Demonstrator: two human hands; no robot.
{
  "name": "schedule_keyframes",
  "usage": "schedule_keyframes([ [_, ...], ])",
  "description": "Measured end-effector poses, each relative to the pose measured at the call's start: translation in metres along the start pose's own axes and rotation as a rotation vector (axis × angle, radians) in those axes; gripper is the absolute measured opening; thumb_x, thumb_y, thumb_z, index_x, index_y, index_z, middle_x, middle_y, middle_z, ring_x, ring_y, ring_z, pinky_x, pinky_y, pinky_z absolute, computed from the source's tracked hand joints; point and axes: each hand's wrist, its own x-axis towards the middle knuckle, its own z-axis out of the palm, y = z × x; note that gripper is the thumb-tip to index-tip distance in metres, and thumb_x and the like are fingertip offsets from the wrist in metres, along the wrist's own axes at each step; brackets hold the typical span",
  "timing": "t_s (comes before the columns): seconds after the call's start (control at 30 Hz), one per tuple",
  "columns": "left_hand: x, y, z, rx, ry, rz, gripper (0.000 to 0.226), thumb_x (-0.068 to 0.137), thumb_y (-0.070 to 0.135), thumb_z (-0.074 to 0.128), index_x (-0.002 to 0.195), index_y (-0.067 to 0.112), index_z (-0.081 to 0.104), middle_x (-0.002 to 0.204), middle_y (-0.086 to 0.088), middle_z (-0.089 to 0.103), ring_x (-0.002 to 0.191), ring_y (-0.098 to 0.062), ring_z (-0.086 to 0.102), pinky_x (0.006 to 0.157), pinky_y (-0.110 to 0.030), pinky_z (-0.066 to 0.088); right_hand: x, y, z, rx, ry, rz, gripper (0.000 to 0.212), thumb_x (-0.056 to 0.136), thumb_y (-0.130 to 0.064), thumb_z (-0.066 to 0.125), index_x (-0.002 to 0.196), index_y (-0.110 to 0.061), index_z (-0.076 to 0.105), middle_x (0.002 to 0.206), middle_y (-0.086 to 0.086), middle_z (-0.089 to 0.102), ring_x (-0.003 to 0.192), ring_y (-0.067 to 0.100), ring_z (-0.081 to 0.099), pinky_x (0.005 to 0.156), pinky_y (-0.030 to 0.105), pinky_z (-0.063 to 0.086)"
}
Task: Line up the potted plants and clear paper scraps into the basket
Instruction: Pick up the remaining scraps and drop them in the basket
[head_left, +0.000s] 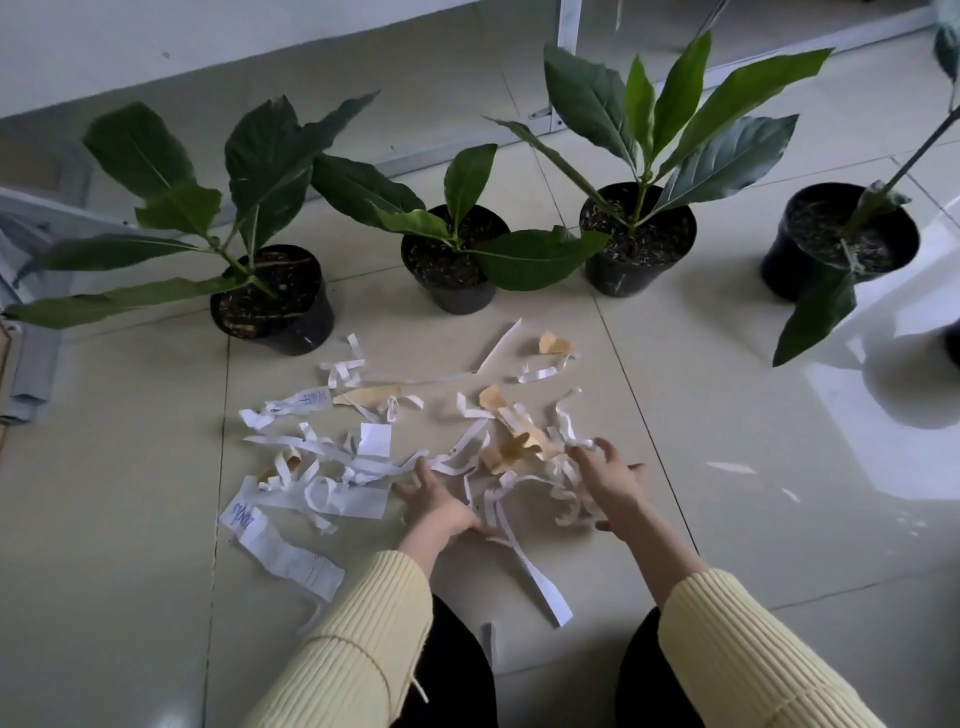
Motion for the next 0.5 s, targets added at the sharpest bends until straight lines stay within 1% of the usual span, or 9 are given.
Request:
schedule_keyframes([
  [0.07, 0.004, 0.005, 0.001, 0.037, -0.037, 0.062, 0.141, 0.049, 0.025, 0.092, 0.145, 0.036, -0.011, 0.148, -0.017, -0.012, 0.129, -0.039, 0.039, 0.098, -0.044, 0.048, 0.003, -0.007, 0.012, -0.014, -0.030, -0.046, 0.056, 0.087, -0.052, 0.052, 0.139, -0.034, 0.041, 0.128, 0.016, 0.029, 0.117, 0.042, 0.046, 0.097, 0.051, 0.047],
  [0.13, 0.009, 0.012, 0.003, 0.057, -0.080, 0.125, 0.138, 0.054, 0.031, 0.089, 0.145, 0.035, -0.015, 0.149, -0.015, -0.018, 0.129, -0.040, 0.041, 0.099, -0.046, 0.047, 0.006, -0.016, 0.024, -0.059, -0.039, -0.078, 0.058, 0.086, -0.053, 0.055, 0.139, -0.034, 0.042, 0.127, 0.016, 0.030, 0.116, 0.042, 0.047, 0.100, 0.049, 0.045],
  [0.23, 0.012, 0.024, 0.007, 0.077, -0.095, 0.195, 0.126, 0.061, 0.038, 0.084, 0.147, 0.033, -0.008, 0.151, -0.014, -0.018, 0.139, -0.039, 0.024, 0.106, -0.044, 0.040, 0.010, -0.029, 0.041, -0.125, -0.076, -0.091, 0.058, 0.087, -0.052, 0.053, 0.141, -0.037, 0.038, 0.128, 0.015, 0.031, 0.113, 0.041, 0.050, 0.100, 0.048, 0.046],
  [0.3, 0.019, 0.027, 0.010, 0.059, -0.065, 0.253, 0.120, 0.065, 0.031, 0.083, 0.147, 0.032, -0.004, 0.151, -0.013, -0.011, 0.140, -0.036, 0.021, 0.110, -0.040, 0.034, 0.011, -0.034, 0.050, -0.132, -0.100, -0.097, 0.057, 0.088, -0.049, 0.052, 0.142, -0.039, 0.035, 0.125, 0.014, 0.030, 0.110, 0.041, 0.052, 0.099, 0.047, 0.047],
  [0.37, 0.027, 0.030, 0.011, 0.105, -0.079, 0.361, 0.118, 0.061, 0.025, 0.085, 0.147, 0.025, 0.004, 0.147, -0.013, 0.010, 0.133, -0.033, 0.031, 0.106, -0.038, 0.035, 0.013, -0.036, 0.057, -0.137, -0.108, -0.127, 0.055, 0.090, -0.045, 0.049, 0.143, -0.042, 0.032, 0.121, 0.013, 0.031, 0.106, 0.039, 0.054, 0.097, 0.047, 0.049],
  [0.4, 0.029, 0.032, 0.011, 0.112, -0.110, 0.420, 0.110, 0.064, 0.024, 0.084, 0.146, 0.019, 0.010, 0.141, -0.013, 0.024, 0.123, -0.029, 0.044, 0.098, -0.037, 0.042, 0.013, -0.036, 0.060, -0.125, -0.111, -0.149, 0.054, 0.092, -0.043, 0.048, 0.143, -0.044, 0.032, 0.118, 0.012, 0.032, 0.103, 0.037, 0.056, 0.096, 0.047, 0.050],
  [0.43, 0.029, 0.035, 0.012, 0.136, -0.100, 0.490, 0.092, 0.073, 0.026, 0.077, 0.144, 0.014, 0.020, 0.129, -0.013, 0.041, 0.102, -0.024, 0.059, 0.082, -0.033, 0.050, 0.014, -0.035, 0.062, -0.099, -0.114, -0.169, 0.052, 0.093, -0.039, 0.046, 0.143, -0.044, 0.033, 0.115, 0.010, 0.033, 0.099, 0.035, 0.059, 0.093, 0.046, 0.052],
  [0.47, 0.031, 0.040, 0.015, 0.037, -0.076, 0.511, 0.068, 0.085, 0.029, 0.064, 0.140, 0.010, 0.029, 0.112, -0.013, 0.054, 0.073, -0.018, 0.064, 0.061, -0.028, 0.051, 0.013, -0.035, 0.062, -0.065, -0.117, -0.182, 0.050, 0.093, -0.035, 0.046, 0.142, -0.042, 0.036, 0.113, 0.009, 0.033, 0.095, 0.034, 0.060, 0.089, 0.045, 0.054],
  [0.5, 0.033, 0.042, 0.021, -0.144, -0.063, 0.463, 0.050, 0.093, 0.031, 0.051, 0.135, 0.007, 0.037, 0.097, -0.011, 0.060, 0.054, -0.015, 0.059, 0.047, -0.023, 0.045, 0.013, -0.035, 0.063, -0.024, -0.117, -0.191, 0.048, 0.094, -0.031, 0.045, 0.141, -0.037, 0.040, 0.111, 0.008, 0.033, 0.091, 0.033, 0.061, 0.085, 0.043, 0.055],
])
